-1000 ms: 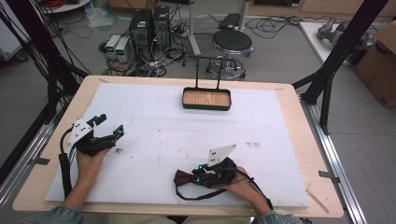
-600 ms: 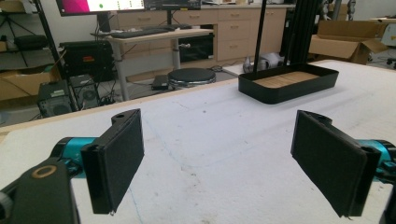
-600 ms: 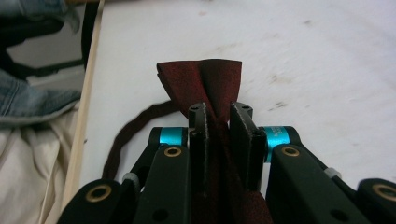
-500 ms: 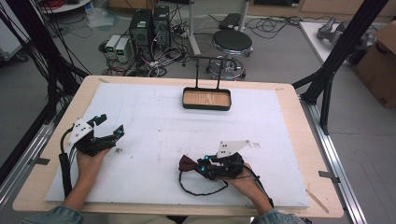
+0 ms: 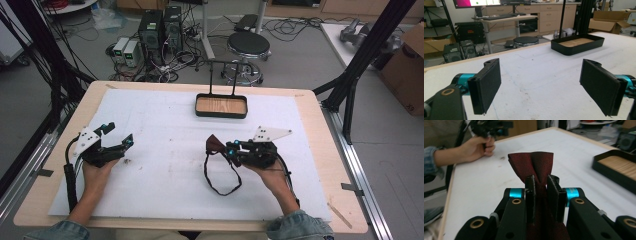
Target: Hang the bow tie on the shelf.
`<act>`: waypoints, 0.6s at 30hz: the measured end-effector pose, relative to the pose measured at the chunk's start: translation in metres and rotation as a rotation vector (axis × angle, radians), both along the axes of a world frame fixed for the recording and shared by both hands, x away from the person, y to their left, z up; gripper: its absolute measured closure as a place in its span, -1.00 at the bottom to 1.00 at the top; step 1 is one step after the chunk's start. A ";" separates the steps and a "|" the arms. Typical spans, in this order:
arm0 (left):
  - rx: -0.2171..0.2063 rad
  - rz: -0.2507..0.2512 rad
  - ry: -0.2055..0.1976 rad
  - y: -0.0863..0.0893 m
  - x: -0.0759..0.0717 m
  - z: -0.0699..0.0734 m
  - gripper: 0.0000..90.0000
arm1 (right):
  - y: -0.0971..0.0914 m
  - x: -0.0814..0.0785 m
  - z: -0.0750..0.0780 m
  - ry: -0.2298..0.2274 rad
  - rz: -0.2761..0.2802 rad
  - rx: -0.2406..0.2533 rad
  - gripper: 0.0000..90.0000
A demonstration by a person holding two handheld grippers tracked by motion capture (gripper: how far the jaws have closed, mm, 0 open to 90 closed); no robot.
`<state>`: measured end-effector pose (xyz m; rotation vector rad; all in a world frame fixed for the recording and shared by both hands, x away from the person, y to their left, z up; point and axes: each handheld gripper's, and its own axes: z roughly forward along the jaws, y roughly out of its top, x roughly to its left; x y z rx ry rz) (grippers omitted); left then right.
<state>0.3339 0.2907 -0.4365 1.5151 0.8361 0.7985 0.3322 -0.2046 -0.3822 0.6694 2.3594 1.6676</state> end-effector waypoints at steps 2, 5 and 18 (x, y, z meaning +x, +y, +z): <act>-0.003 -0.001 0.000 0.000 0.000 0.000 -0.61 | -0.007 0.008 0.007 -0.016 -0.041 0.013 0.73; -0.003 0.000 0.000 0.000 0.000 0.000 -0.61 | -0.012 0.014 0.011 -0.022 -0.068 0.021 0.73; -0.004 -0.002 -0.001 -0.001 0.001 -0.001 -0.61 | -0.036 0.051 0.044 -0.086 -0.242 0.071 0.73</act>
